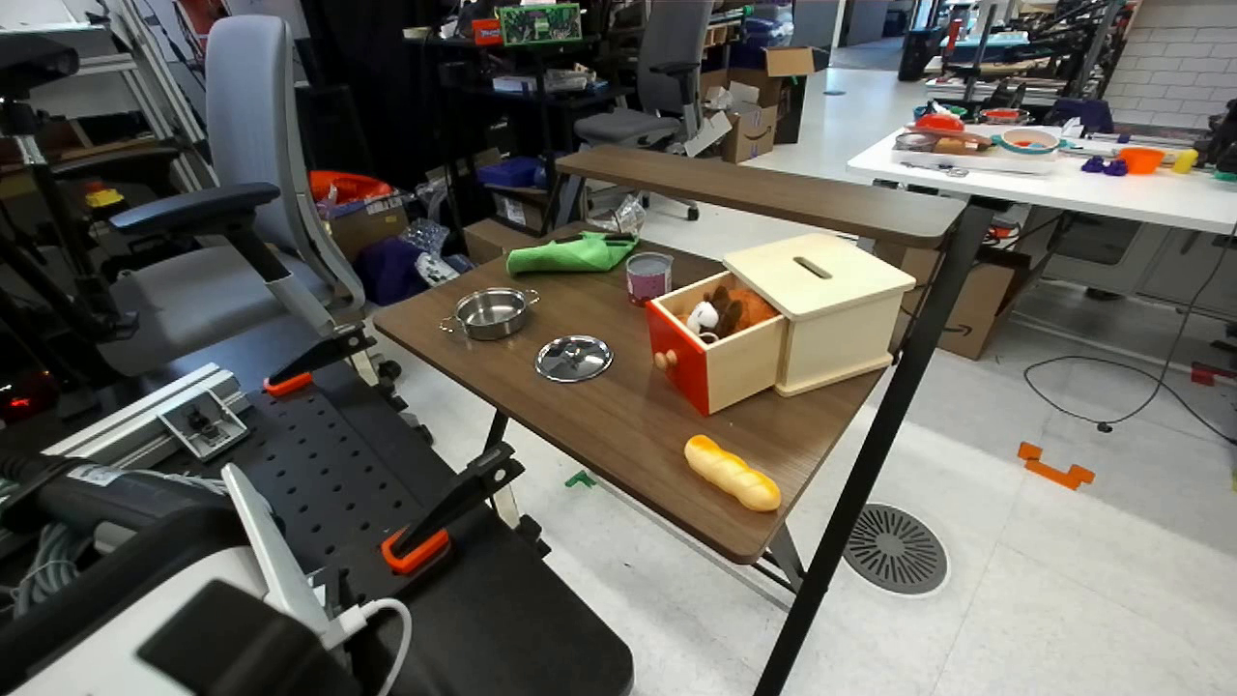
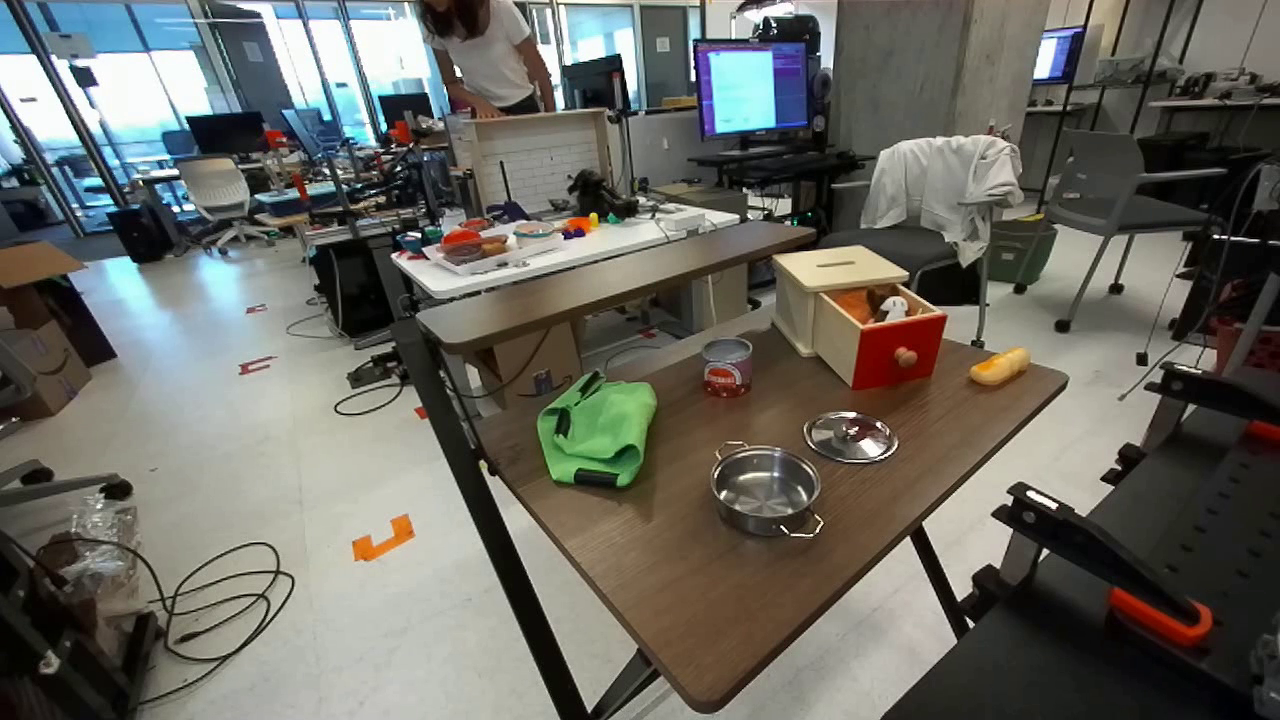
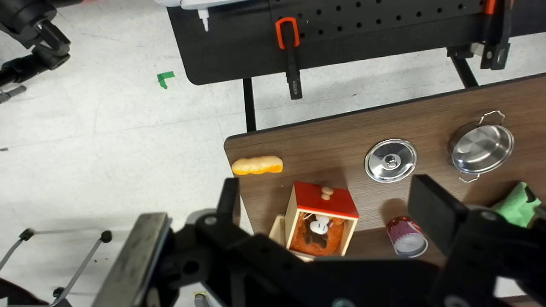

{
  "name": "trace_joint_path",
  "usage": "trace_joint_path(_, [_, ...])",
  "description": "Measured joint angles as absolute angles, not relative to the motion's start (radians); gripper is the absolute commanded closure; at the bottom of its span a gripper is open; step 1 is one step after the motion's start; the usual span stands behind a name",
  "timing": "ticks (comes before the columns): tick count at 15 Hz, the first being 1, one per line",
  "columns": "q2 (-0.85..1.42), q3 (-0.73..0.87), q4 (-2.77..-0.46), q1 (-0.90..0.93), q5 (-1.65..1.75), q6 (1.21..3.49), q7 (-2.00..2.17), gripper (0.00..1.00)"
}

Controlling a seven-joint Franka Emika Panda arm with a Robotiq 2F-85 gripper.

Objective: Close the drawer

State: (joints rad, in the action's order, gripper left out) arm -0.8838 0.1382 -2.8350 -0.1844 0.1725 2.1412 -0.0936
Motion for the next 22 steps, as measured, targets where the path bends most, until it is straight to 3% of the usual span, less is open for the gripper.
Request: trace_joint_path(22, [-0.81,0.13,-2.812,-0.133,0.058,2.228,-0.027,0.0])
